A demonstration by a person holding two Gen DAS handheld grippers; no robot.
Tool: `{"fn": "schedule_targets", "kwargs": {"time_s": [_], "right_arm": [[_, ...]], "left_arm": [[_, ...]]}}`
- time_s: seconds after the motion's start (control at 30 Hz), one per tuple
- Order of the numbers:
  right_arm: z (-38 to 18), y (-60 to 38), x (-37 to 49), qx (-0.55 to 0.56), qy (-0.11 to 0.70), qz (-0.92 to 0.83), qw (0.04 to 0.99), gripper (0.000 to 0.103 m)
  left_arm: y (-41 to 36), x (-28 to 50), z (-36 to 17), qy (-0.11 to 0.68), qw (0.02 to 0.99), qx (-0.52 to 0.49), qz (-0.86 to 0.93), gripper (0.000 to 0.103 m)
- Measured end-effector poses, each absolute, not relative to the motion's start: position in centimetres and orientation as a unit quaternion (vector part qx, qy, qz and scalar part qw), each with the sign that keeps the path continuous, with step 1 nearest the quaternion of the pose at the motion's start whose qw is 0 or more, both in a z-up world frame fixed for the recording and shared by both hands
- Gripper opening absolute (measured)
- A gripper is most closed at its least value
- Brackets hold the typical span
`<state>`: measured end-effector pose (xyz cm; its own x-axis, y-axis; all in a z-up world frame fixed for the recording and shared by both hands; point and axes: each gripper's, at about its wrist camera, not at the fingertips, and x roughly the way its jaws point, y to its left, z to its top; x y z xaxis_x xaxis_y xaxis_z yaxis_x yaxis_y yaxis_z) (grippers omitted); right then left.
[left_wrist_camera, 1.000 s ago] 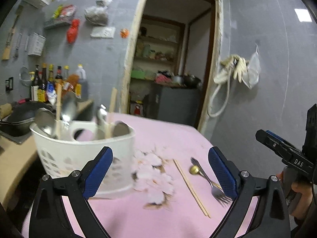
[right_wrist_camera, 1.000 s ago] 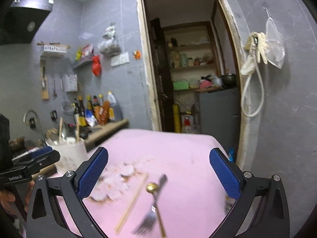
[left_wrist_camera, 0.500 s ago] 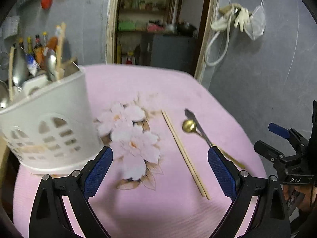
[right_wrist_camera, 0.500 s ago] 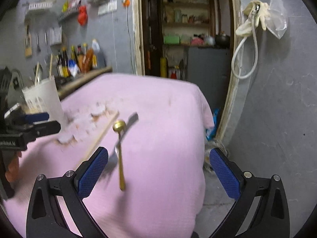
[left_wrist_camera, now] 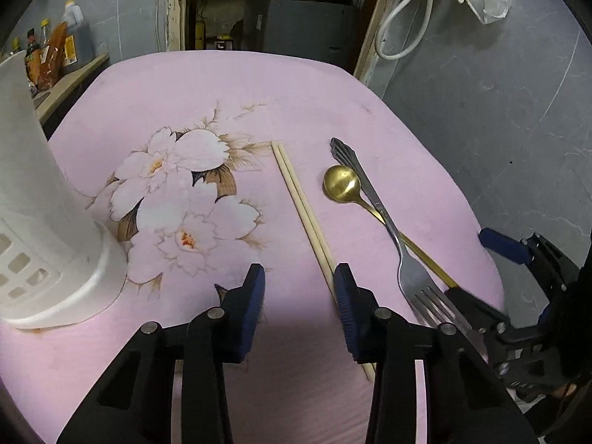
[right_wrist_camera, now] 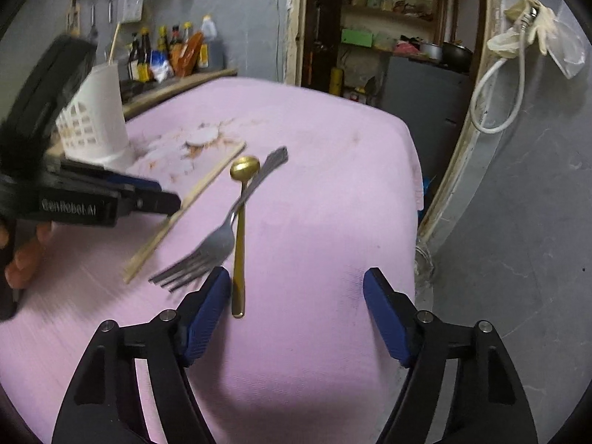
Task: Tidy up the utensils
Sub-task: 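Move both open grippers back over the gold spoon, fork and chopstick, then close the left gripper on a wooden chopstick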
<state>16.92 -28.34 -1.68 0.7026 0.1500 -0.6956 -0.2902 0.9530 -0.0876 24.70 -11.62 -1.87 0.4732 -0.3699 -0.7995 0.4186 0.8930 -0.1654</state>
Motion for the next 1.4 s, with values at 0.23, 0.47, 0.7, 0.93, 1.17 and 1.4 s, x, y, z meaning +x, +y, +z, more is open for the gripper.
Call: {"fn": "schedule_targets", "kwargs": {"time_s": [0.23, 0.47, 0.7, 0.93, 1.17, 1.4], "right_arm": [[-1.5, -28.1, 18.0, -0.107, 0.361, 0.111, 0.92, 0.074], [-1.2, -27.8, 19.7, -0.113, 0.352, 0.118, 0.922, 0.063], [-1.2, -27.1, 19.8, -0.121, 0.347, 0.147, 0.919, 0.032], [-1.4, -27.0, 19.7, -0.121, 0.348, 0.143, 0.919, 0.013], [-1.4, -27.2, 19.7, -0.121, 0.348, 0.122, 0.921, 0.013], [-1.2, -28.7, 20.0, -0.075, 0.361, 0.097, 0.924, 0.012]], "left_arm": [[-11.5, 25.1, -2.1, 0.459, 0.862, 0.036, -0.214, 0.033], [-12.6, 26.7, -2.2, 0.458, 0.866, 0.032, -0.2, 0.03], [-13.1, 27.7, -2.1, 0.459, 0.864, 0.026, -0.204, 0.019], [-13.3, 27.0, -2.2, 0.463, 0.859, 0.037, -0.217, 0.006], [-13.4, 25.6, -2.2, 0.462, 0.863, 0.052, -0.196, 0.004], [-10.4, 24.2, -2.2, 0.474, 0.858, 0.027, -0.196, 0.004]]}}
